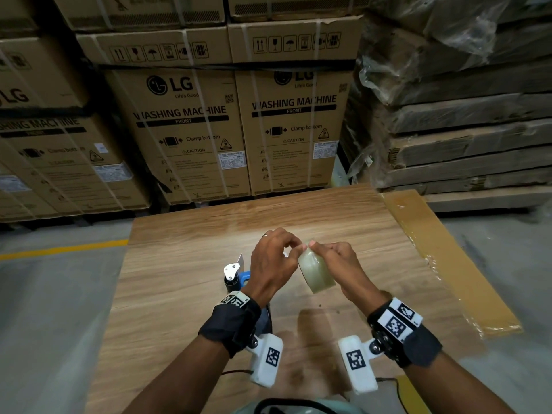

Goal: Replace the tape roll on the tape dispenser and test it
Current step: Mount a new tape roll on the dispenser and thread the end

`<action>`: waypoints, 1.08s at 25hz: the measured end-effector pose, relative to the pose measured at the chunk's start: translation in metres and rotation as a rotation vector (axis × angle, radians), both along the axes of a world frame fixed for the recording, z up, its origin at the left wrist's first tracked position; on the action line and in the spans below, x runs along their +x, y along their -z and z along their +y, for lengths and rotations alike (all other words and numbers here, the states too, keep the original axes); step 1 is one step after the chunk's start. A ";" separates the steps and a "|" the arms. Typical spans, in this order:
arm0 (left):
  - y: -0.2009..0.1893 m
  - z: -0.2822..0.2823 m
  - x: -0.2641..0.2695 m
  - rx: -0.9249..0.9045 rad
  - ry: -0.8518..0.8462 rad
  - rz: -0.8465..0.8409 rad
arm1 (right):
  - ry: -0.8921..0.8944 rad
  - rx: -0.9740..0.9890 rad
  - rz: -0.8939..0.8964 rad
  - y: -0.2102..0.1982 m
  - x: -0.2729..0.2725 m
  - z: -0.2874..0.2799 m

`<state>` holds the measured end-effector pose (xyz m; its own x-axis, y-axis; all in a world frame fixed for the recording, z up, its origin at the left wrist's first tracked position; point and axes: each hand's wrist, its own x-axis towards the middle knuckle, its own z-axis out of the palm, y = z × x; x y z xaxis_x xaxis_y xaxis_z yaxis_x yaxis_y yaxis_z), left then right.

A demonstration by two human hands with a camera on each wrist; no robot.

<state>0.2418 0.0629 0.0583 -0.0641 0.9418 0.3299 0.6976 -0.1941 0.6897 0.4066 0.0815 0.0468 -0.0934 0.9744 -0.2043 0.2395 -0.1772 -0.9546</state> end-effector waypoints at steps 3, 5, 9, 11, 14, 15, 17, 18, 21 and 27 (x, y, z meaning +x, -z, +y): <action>-0.008 0.002 -0.003 -0.053 0.043 0.109 | 0.014 0.001 -0.052 -0.004 -0.001 0.000; -0.017 0.003 -0.005 -0.100 0.079 0.193 | 0.003 -0.009 -0.071 -0.006 -0.002 0.000; -0.031 0.009 -0.008 -0.198 0.135 0.279 | -0.045 -0.020 -0.090 -0.006 0.000 0.004; -0.033 0.015 -0.011 -0.234 0.200 0.333 | -0.052 -0.009 -0.092 -0.007 0.000 0.007; -0.031 0.022 -0.015 -0.245 0.325 0.437 | -0.080 0.008 -0.131 -0.009 0.000 0.009; -0.031 0.024 -0.019 -0.252 0.356 0.441 | -0.098 0.014 -0.149 -0.009 -0.002 0.009; -0.026 0.030 -0.026 -0.281 0.421 0.387 | -0.136 0.015 -0.179 -0.009 0.000 0.011; -0.022 0.033 -0.030 -0.308 0.449 0.317 | -0.160 0.005 -0.174 -0.007 0.002 0.013; -0.009 0.030 -0.038 -0.429 0.442 -0.091 | -0.220 -0.019 -0.126 -0.004 0.004 0.016; -0.006 0.022 -0.036 -0.609 0.338 -0.640 | -0.370 -0.125 0.047 -0.010 0.010 0.018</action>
<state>0.2056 0.0849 0.0638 0.2452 0.9423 -0.2277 0.1238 0.2025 0.9714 0.4167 0.0998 0.0566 -0.4462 0.8410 -0.3060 0.2656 -0.2021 -0.9427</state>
